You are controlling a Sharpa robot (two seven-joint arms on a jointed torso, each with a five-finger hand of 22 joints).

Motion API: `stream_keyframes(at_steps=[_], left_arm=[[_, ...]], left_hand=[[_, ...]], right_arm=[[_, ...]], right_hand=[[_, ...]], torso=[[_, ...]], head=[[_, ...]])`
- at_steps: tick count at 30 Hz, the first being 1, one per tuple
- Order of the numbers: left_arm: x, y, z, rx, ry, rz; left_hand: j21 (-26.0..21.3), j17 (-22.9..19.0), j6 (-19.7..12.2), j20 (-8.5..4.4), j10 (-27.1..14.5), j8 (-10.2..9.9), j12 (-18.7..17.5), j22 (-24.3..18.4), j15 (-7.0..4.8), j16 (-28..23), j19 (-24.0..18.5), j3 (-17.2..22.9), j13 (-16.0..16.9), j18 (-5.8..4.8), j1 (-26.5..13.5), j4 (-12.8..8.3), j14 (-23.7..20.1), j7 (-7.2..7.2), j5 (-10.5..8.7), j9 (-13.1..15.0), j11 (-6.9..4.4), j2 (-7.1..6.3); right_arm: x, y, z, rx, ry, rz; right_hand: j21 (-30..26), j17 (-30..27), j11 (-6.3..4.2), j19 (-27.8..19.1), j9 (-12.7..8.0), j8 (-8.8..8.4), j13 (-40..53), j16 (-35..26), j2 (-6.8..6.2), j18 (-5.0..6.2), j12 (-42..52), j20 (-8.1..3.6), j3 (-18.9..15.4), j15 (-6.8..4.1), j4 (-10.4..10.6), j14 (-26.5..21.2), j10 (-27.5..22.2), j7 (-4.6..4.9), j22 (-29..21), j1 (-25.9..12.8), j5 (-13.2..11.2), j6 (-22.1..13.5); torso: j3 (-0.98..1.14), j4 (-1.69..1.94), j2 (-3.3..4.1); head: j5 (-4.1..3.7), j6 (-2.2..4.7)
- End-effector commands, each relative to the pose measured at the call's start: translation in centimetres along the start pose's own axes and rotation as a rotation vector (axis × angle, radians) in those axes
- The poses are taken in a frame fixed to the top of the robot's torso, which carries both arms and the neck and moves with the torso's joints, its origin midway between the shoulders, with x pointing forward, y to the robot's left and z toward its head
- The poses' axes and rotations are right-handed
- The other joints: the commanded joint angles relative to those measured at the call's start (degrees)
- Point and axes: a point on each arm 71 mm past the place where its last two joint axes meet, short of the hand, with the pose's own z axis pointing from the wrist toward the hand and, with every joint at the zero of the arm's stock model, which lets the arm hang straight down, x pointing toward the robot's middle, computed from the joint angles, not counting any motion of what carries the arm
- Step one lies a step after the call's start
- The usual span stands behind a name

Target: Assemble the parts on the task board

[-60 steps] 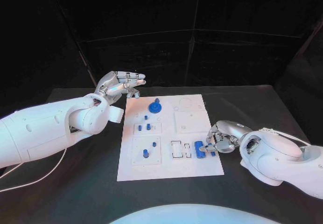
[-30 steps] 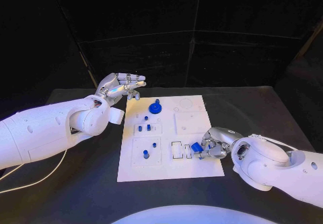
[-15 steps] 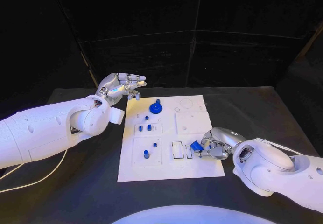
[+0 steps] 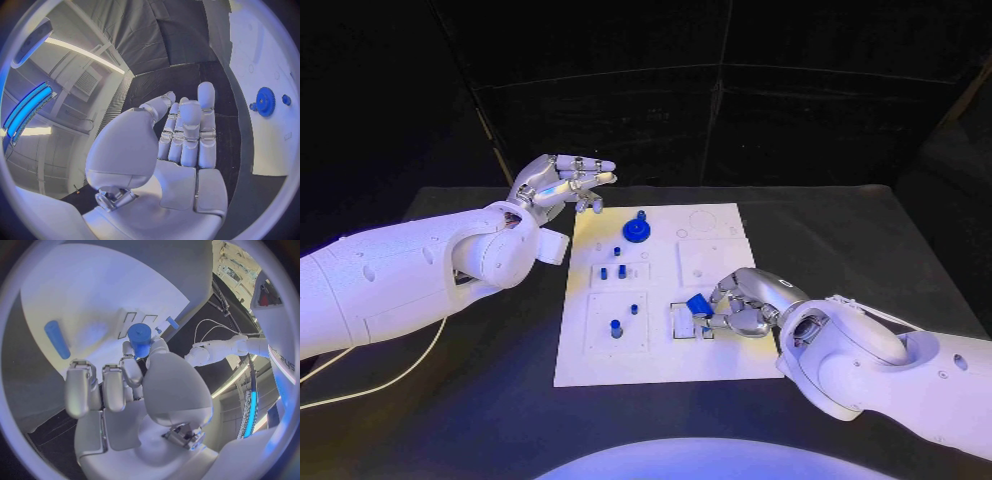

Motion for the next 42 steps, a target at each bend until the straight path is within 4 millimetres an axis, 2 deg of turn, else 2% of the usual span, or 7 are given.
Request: stream_keyframes(at_steps=[1, 7, 10, 21, 31, 37, 42], left_arm=[[0.2, -0.1, 0.0, 0.006, 0.011, -0.009], [0.2, -0.1, 0.0, 0.005, 0.013, -0.009], [0.2, -0.1, 0.0, 0.007, 0.018, -0.012], [0.4, -0.2, 0.0, 0.012, 0.037, -0.022], [0.4, -0.2, 0.0, 0.012, 0.037, -0.022], [0.3, -0.2, 0.0, 0.011, 0.035, -0.021], [0.3, -0.2, 0.0, 0.011, 0.035, -0.021]], left_hand=[[-0.4, 0.0, -0.1, 0.17, -0.2, 0.2, 0.4, -0.1, 0.27, 0.3, 0.2, -0.3, 0.0, 0.77, 0.0, 0.0, 0.2, 0.02, -0.25, 0.0, 0.07, 0.39], [-0.4, 0.0, -0.1, 0.17, -0.2, 0.2, 0.4, -0.1, 0.27, 0.3, 0.2, -0.3, 0.0, 0.77, 0.0, 0.0, 0.2, 0.02, -0.25, 0.0, 0.07, 0.39], [-0.4, 0.0, -0.1, 0.17, -0.2, 0.2, 0.4, -0.1, 0.27, 0.3, 0.2, -0.4, 0.0, 0.77, 0.0, 0.0, 0.2, 0.02, -0.26, 0.0, 0.08, 0.34], [-0.4, 0.0, -0.2, 0.17, -0.3, 0.2, 0.4, -0.1, 0.27, 0.3, 0.2, -0.4, 0.0, 0.77, 0.0, 0.0, 0.2, 0.03, -0.26, 0.0, 0.08, 0.27], [-0.4, 0.0, -0.2, 0.17, -0.3, 0.2, 0.4, -0.1, 0.27, 0.3, 0.2, -0.4, 0.0, 0.77, 0.0, 0.0, 0.2, 0.03, -0.26, 0.0, 0.08, 0.27], [-0.4, 0.0, -0.2, 0.17, -0.3, 0.2, 0.4, -0.1, 0.27, 0.3, 0.2, -0.4, 0.0, 0.77, 0.0, 0.0, 0.2, 0.03, -0.26, 0.0, 0.08, 0.27], [-0.4, 0.0, -0.2, 0.17, -0.3, 0.2, 0.4, -0.1, 0.27, 0.3, 0.2, -0.4, 0.0, 0.77, 0.0, 0.0, 0.2, 0.03, -0.26, 0.0, 0.08, 0.27]], right_arm=[[0.4, 0.3, 0.4, 0.007, 0.026, 0.027], [0.9, 0.8, 0.9, 0.013, 0.051, 0.030], [1.0, 1.0, 1.0, 0.015, 0.046, 0.037], [1.1, 1.0, 1.4, 0.029, 0.039, 0.042], [1.1, 1.1, 1.5, 0.027, 0.033, 0.046], [1.1, 1.3, 1.3, 0.013, 0.034, 0.036], [0.9, 1.3, 0.8, 0.002, 0.034, 0.019]], right_hand=[[0.3, 2.1, -0.04, 1.0, 0.2, -0.18, 0.0, -0.3, 0.38, -0.58, -0.1, -0.43, -0.7, -0.43, 0.0, 3.5, 0.5, -0.06, 1.3, -1.1, -0.8, 0.7], [0.2, 2.2, -0.16, 1.0, 0.5, -0.27, 0.3, -0.3, 0.79, -0.56, -0.2, -0.50, -2.2, -0.52, 0.0, 3.5, 0.7, -0.23, 1.2, -3.0, -3.1, 1.0], [0.2, 2.2, -0.22, 0.9, 0.8, -0.34, 0.5, -0.3, 1.28, -0.56, -0.2, -0.56, -3.4, -0.58, 0.0, 3.5, 0.8, -0.31, 1.2, -4.5, -7.4, 1.2], [0.2, 2.2, -0.28, 0.9, 1.1, -0.28, 0.6, -0.3, 1.29, -0.55, -0.4, -0.60, -4.4, -0.63, 0.0, 3.5, 0.8, -0.40, 1.2, -5.2, -9.1, 1.4], [0.0, 2.2, -0.24, 0.8, 1.8, -0.42, 0.2, -0.3, 0.38, -0.49, -1.6, -0.62, -6.7, -0.61, 0.1, 3.6, 0.4, -0.35, 0.9, -8.8, -19.1, 1.1], [0.0, 2.2, -0.21, 0.8, 2.0, -0.43, 0.4, -0.3, 0.10, -0.49, -1.6, -0.59, -6.6, -0.59, 0.2, 3.6, 0.4, -0.35, 0.9, -10.4, -19.8, 1.1], [0.1, 2.2, -0.29, 0.9, 2.2, -0.34, 0.8, -0.3, 0.64, -0.52, -1.4, -0.60, -6.4, -0.62, 0.2, 3.6, 0.7, -0.42, 1.1, -13.0, -19.4, 1.3]], torso=[[-0.03, 0.03, 0.00], [0.02, -0.09, -0.03], [0.02, -0.15, -0.04], [0.05, -0.08, -0.03], [0.02, -0.10, -0.09], [0.07, -0.08, -0.11], [0.05, -0.17, -0.08]], head=[[0.11, -0.09], [0.36, -0.19], [0.43, -0.24], [0.55, -0.46], [0.58, -0.59], [0.58, -0.57], [0.71, -0.54]])
